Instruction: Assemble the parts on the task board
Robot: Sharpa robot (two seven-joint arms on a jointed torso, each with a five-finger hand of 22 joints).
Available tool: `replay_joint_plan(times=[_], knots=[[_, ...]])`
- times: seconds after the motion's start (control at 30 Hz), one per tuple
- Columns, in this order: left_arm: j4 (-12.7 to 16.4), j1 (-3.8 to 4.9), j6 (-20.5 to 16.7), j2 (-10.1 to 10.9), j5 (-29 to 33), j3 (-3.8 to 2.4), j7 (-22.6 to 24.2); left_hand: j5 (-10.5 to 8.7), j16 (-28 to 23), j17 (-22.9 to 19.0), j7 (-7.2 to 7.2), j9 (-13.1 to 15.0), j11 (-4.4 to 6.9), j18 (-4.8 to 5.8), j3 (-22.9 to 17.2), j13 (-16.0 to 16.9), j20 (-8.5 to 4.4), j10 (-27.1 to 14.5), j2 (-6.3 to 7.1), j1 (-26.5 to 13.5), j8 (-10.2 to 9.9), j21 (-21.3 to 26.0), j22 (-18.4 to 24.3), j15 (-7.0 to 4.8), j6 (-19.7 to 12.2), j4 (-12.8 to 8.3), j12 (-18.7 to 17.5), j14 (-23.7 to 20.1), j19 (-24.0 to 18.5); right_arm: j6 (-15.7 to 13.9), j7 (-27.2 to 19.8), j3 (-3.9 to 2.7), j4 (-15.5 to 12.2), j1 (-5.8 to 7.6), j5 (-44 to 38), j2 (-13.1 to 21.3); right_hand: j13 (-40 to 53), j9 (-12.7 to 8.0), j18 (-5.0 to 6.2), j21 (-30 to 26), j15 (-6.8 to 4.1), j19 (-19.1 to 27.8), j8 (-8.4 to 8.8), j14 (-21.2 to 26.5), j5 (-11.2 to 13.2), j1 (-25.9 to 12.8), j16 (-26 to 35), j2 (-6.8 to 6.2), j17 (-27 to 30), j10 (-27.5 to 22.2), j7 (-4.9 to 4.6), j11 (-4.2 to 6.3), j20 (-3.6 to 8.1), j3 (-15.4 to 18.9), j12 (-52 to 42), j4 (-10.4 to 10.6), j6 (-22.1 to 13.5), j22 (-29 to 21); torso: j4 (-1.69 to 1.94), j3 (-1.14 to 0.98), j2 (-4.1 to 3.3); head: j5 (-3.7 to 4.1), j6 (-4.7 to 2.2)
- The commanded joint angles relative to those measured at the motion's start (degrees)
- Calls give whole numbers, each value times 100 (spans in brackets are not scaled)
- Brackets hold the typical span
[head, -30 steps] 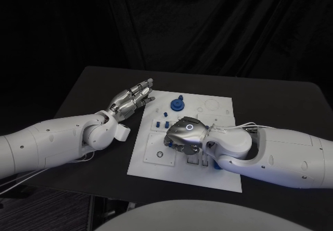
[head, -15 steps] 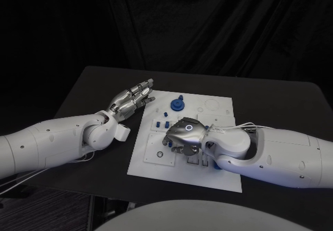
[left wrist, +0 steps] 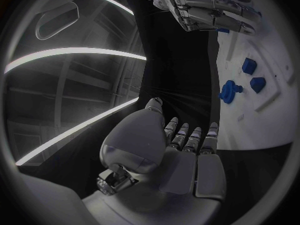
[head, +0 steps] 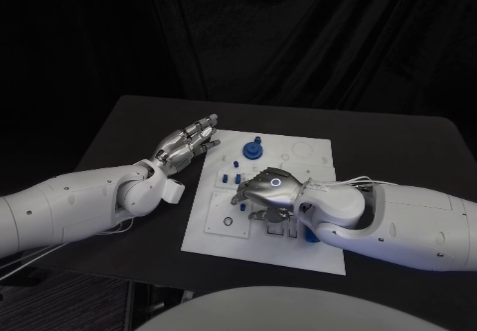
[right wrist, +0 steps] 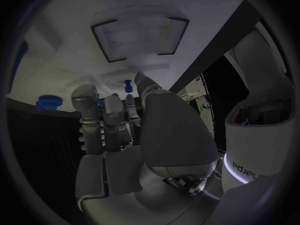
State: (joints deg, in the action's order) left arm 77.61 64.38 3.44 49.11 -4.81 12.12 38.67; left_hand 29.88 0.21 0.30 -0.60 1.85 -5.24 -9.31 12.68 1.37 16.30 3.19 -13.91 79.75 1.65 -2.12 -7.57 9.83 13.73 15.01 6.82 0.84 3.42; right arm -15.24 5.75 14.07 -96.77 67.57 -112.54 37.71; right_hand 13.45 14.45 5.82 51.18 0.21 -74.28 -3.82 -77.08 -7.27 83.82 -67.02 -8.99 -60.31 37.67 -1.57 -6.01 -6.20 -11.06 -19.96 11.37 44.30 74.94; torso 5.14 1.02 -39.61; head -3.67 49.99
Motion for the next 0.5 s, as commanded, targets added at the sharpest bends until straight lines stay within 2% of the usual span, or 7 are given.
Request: replay_joint_plan(times=[0.03, 0.13, 0.17, 0.33, 0.37, 0.43, 0.5], knots=[[31, -12, 57, 21, 30, -6, 72, 40, 16, 3, 35, 7, -49, -93, -15, 6, 16, -8, -6, 70, 35, -22, 8, 42, 5, -37, 24, 10, 18, -556, 144, -23, -222, 60, 126, 199, -77, -85, 106, 8, 17, -30, -25, 10, -81, 182, -51, -60, 0, -262, -6, -36, -24, 168, -11, 228, -5, 583, 15, -1, -7, 42, 1], [50, -14, 38, 57, 30, -6, 71, 40, 16, 3, 35, 7, -49, -93, -15, 6, 16, -8, -6, 70, 35, -22, 8, 42, 5, -37, 24, 10, 18, -677, 201, -36, -422, 249, 437, 448, -143, -146, 76, 178, 41, -146, -36, -91, -223, 310, -167, -59, -99, -207, -55, -93, -41, 207, -83, 422, 51, 628, 15, 4, -9, 43, 1], [52, -14, 31, 68, 30, -6, 72, 40, 16, 3, 35, 7, -49, -93, -15, 6, 16, -8, -6, 70, 35, -22, 8, 42, 5, -37, 24, 10, 18, -706, 219, -39, -477, 337, 559, 541, -177, -175, 70, 206, 59, -171, -28, -114, -265, 331, -191, -67, -115, -201, -118, -126, -54, 225, -91, 477, 46, 635, 14, 6, -7, 43, 1], [50, -16, -3, 90, 30, -6, 75, 47, 16, 3, 37, 8, -50, -91, -17, 8, 14, -5, -6, 75, 37, -22, 9, 39, 14, -43, 31, 10, 17, -587, 318, -41, -605, 690, 945, 935, -261, -241, 49, 344, 84, -260, -43, -184, -305, 349, -271, 14, -178, -46, -211, -147, -78, 222, -151, 505, 99, 668, 6, 20, 2, 61, 1], [49, -16, -12, 90, 31, -6, 75, 47, 16, 3, 37, 8, -50, -91, -18, 8, 14, -5, -6, 75, 37, -22, 9, 39, 15, -44, 32, 11, 17, -522, 347, -38, -620, 740, 992, 1019, -288, -251, 50, 347, 79, -270, -73, -192, -287, 330, -279, 44, -176, 31, -228, -135, -78, 222, -174, 504, 175, 669, 3, 27, 3, 64, 1], [48, -16, -30, 83, 31, -5, 75, 60, 15, 3, 37, 8, -52, -90, -24, 8, 12, -4, -12, 83, 36, -21, 11, 37, 12, -52, 33, 10, 16, -420, 386, -27, -639, 797, 1047, 1140, -347, -259, 27, 481, 85, -342, -148, -253, -263, 224, -357, 103, -250, 251, -302, -122, -81, 243, -226, 506, 381, 701, 5, 24, -4, 83, 1], [48, -19, -61, 74, 31, -5, 82, 89, 14, 2, 33, 6, -62, -81, -42, 9, 7, -1, -26, 108, 34, 4, 78, 37, 1, -80, 40, 8, -23, -275, 433, -15, -663, 831, 1086, 1259, -377, -280, 2, 629, 96, -414, -143, -317, -240, 149, -438, 111, -333, 399, -315, -107, -89, 264, -260, 501, 415, 736, 11, 21, -11, 95, 1]])
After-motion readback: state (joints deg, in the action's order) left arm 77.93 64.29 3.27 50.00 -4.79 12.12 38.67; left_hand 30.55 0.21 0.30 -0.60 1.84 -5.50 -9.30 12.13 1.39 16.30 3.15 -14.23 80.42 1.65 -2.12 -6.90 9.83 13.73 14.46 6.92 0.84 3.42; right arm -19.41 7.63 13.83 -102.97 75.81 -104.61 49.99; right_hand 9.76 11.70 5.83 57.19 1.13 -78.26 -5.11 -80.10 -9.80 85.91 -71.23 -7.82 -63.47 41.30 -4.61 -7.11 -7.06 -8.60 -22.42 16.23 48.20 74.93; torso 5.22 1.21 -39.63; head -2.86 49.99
